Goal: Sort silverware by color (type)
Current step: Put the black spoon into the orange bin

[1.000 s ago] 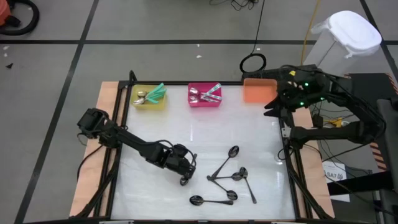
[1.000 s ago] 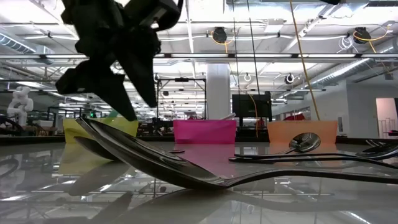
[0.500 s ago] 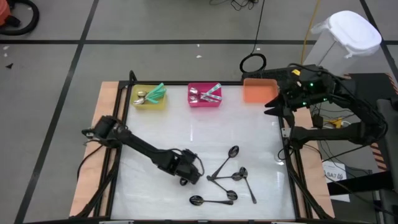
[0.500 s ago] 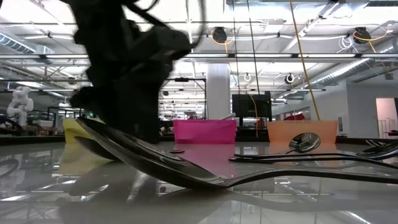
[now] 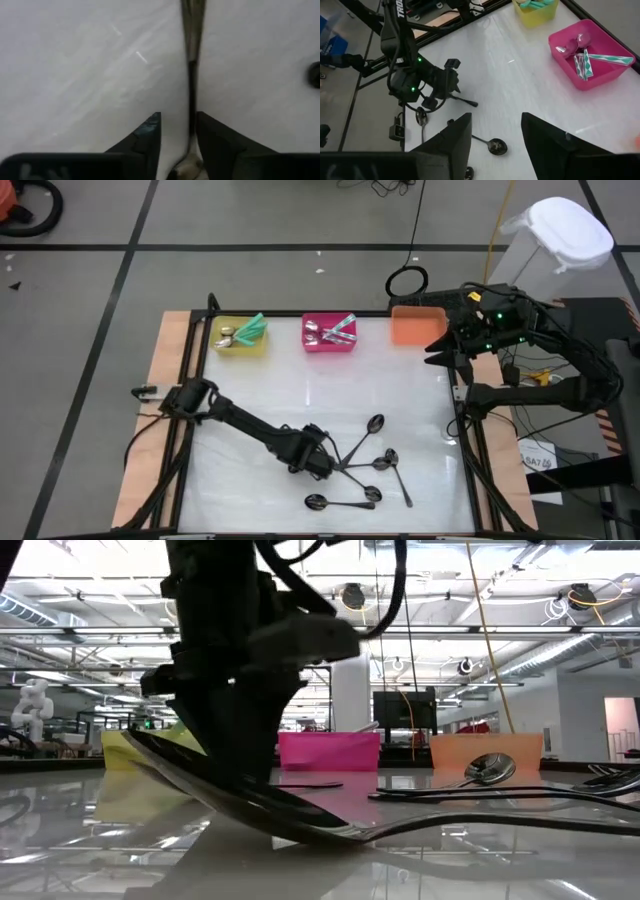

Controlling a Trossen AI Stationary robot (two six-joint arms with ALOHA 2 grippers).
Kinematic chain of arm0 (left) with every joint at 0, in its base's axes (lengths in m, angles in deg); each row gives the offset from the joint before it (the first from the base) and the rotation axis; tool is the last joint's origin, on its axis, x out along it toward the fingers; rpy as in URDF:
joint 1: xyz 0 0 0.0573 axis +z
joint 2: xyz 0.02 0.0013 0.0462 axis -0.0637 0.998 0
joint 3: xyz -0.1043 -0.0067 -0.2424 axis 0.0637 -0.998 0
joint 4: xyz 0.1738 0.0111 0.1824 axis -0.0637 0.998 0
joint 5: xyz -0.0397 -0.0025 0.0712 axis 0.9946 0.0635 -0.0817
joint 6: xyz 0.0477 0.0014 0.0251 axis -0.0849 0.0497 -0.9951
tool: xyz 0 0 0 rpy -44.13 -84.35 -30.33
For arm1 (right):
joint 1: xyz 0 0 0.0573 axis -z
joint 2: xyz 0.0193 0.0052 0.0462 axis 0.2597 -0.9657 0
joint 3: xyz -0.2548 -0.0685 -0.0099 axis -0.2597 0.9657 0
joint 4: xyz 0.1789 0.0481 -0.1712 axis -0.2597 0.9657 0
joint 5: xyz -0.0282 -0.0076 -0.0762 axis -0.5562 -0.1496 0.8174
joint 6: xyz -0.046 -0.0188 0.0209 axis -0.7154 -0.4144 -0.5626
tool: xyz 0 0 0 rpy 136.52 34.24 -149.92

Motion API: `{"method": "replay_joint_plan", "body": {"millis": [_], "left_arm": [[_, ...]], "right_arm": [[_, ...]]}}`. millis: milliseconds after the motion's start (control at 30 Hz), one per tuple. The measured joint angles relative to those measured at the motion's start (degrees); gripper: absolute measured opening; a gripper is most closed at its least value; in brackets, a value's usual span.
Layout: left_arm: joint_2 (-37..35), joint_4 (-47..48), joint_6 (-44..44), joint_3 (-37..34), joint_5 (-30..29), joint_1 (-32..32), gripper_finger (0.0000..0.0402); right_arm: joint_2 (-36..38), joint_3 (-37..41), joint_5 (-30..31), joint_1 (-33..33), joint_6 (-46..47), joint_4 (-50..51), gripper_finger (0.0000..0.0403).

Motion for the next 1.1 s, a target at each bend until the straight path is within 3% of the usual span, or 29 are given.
{"method": "replay_joint_plan", "body": {"millis": [300, 700, 1100], "left_arm": [[0.0, -0.2, -6.9, 0.1, 3.7, 1.3, 0.0010], [-1.1, 0.3, -14.6, 1.3, 8.6, 3.2, 0.0002], [-1.2, 9.7, -26.2, 17.0, 6.8, 6.6, 0.0000]], "right_arm": [[0.0, 0.0, 0.1, 0.0, -0.3, 0.0, 0.0169], [0.0, 0.0, 0.1, 0.0, 0.5, 0.0, 0.0169], [-0.3, 0.0, 0.3, 0.0, -2.2, 0.0, 0.0169]]}}
